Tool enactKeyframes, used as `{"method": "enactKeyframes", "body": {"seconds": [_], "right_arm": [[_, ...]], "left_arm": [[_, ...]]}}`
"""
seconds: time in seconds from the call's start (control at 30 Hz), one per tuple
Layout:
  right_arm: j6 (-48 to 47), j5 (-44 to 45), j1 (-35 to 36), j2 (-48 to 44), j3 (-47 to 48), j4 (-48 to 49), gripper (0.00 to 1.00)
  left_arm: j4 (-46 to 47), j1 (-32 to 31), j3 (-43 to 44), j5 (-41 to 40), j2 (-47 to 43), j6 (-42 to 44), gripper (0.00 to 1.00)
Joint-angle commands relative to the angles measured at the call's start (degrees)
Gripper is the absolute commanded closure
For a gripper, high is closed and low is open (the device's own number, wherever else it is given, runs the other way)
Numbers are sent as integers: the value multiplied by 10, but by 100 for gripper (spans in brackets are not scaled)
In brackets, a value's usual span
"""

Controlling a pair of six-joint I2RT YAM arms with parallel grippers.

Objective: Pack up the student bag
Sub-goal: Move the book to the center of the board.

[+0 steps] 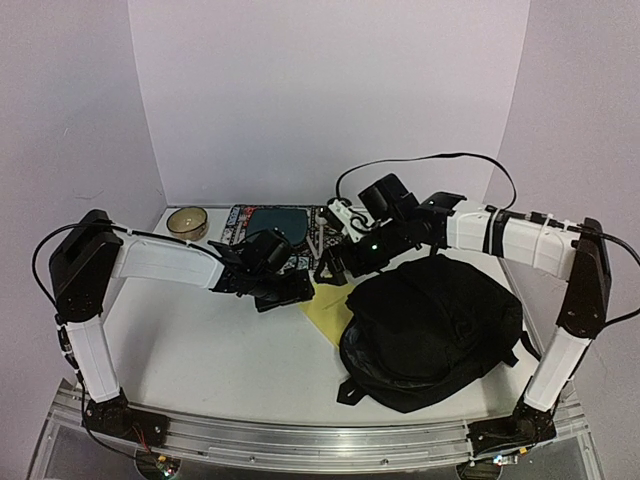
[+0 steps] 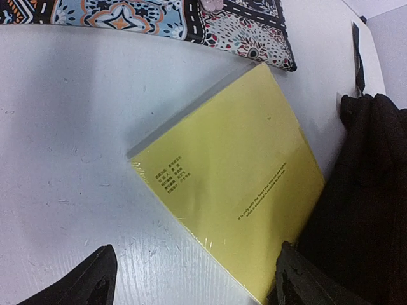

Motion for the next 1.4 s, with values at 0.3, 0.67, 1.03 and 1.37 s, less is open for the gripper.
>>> {"method": "enactKeyframes", "body": {"seconds": [0.3, 0.67, 1.03, 1.37], "right_arm": [[-22, 153, -65, 147, 68, -53, 2], [4, 180, -71, 253, 104, -79, 7], [68, 47, -50, 260, 79, -98, 11], [162, -56, 30, 254, 96, -25, 26]], "left_arm": [[-6, 8, -94, -4, -90, -18, 12], [-6, 8, -132, -6, -123, -33, 12], [-2, 8, -137, -4, -119, -43, 13], [1, 17, -170, -9, -138, -58, 17]]}}
